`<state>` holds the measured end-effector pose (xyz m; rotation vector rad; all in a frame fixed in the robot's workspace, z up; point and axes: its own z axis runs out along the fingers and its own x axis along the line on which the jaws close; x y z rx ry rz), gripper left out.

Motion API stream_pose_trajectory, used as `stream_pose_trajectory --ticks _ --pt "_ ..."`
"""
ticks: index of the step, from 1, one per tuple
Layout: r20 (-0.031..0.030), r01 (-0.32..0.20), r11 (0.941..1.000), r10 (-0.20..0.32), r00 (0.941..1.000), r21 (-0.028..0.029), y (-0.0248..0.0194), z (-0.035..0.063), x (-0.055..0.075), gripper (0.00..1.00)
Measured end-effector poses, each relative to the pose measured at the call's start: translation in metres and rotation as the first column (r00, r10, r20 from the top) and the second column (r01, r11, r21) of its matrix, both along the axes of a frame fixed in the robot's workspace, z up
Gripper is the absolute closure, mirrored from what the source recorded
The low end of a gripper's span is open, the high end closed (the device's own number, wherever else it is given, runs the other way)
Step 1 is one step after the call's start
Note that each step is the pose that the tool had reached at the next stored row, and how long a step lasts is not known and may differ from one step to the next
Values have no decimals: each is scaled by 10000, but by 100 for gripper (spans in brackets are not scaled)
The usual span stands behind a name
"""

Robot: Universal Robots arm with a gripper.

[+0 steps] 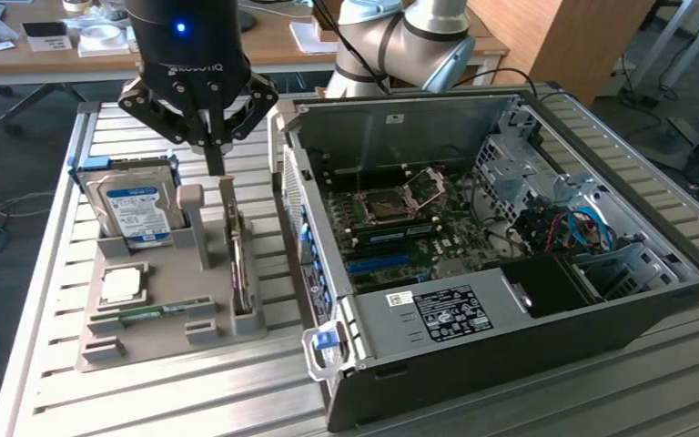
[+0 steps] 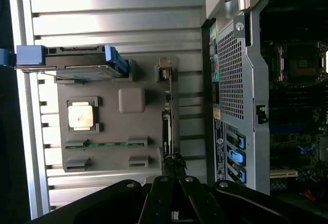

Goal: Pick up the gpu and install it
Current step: 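Pick up the gpu and move the gpu toward the slot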

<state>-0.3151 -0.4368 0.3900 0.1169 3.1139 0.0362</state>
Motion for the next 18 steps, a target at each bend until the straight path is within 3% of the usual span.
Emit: stream_pose_trajectory --ticks 8,10,13,18 --pt "1 0 10000 0 10000 0 0 0 0 89" --pt "0 0 10000 0 10000 0 0 0 0 83" --pt "0 0 10000 0 10000 0 0 0 0 65" --pt "0 0 10000 0 10000 1 0 0 0 59"
